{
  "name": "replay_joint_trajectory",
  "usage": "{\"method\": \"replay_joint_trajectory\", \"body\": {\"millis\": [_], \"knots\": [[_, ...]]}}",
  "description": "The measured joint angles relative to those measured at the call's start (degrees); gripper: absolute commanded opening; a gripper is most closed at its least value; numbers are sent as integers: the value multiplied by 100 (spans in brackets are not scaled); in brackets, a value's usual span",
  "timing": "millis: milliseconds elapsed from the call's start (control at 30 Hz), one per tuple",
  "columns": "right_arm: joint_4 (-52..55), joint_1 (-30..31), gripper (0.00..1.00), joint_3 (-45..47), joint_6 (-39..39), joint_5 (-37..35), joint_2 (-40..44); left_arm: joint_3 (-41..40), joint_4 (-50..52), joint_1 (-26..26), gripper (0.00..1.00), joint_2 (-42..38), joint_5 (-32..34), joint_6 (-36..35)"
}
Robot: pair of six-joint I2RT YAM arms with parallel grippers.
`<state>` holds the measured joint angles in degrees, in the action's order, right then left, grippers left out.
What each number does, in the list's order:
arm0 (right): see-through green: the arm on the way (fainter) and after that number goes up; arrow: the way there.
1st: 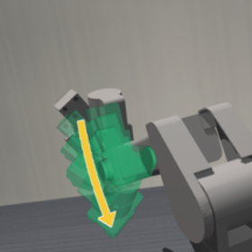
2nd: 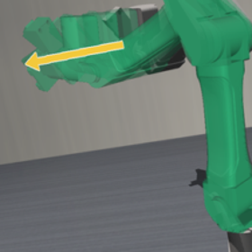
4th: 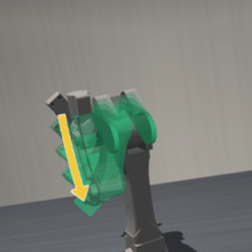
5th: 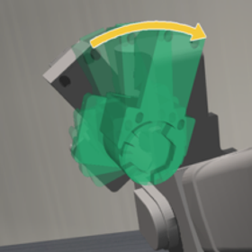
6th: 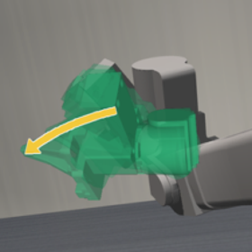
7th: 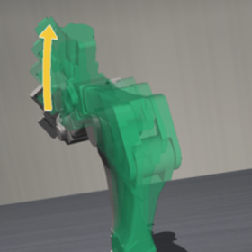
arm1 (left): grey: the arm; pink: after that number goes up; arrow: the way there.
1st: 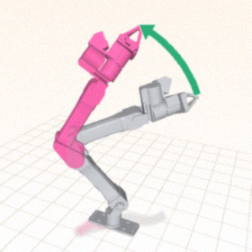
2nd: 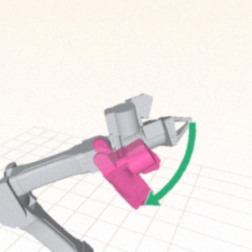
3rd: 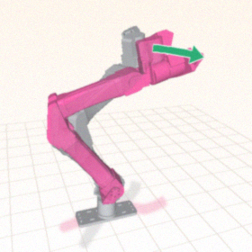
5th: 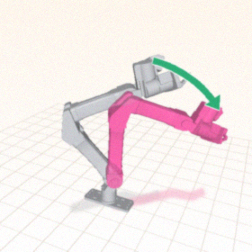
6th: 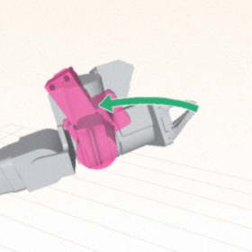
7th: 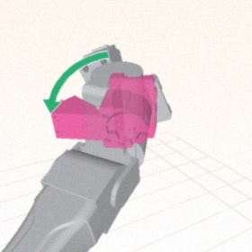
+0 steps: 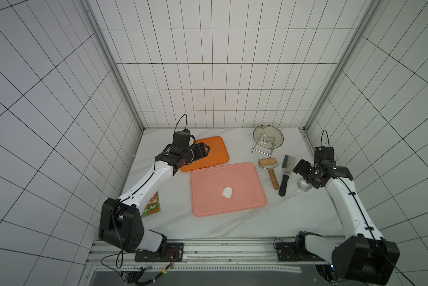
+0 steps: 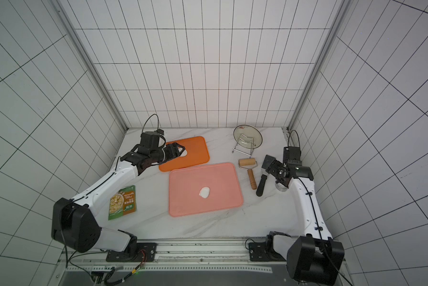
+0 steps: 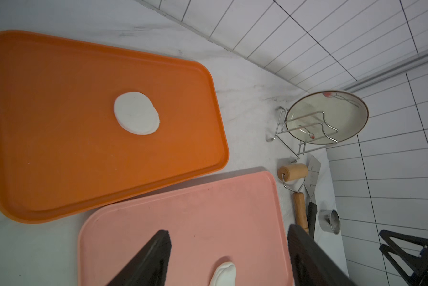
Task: Roll out the dumpling wrappers from the dough
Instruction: Pick up the rolling pin from the center of the board.
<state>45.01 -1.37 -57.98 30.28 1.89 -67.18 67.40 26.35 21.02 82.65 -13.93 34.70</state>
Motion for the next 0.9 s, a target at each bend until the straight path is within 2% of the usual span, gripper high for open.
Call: {"method": "replay_joint_trajectory", "body": {"millis": [167,233,533,667,900], "knots": [[76,317,80,157,-11,0,-323,-24,199,610,74,2,151,-186],[72,439,77,208,-11,2,-452,-61,227,852,74,28,243,-249],[-105,629,76,369,15,-7,-973,-142,306,1665,74,446,407,-348],[-212,680,74,369,13,-22,-1145,-142,315,1840,75,632,407,-428],[-494,780,69,367,11,-11,-1620,-142,321,1836,75,684,413,-487]]}}
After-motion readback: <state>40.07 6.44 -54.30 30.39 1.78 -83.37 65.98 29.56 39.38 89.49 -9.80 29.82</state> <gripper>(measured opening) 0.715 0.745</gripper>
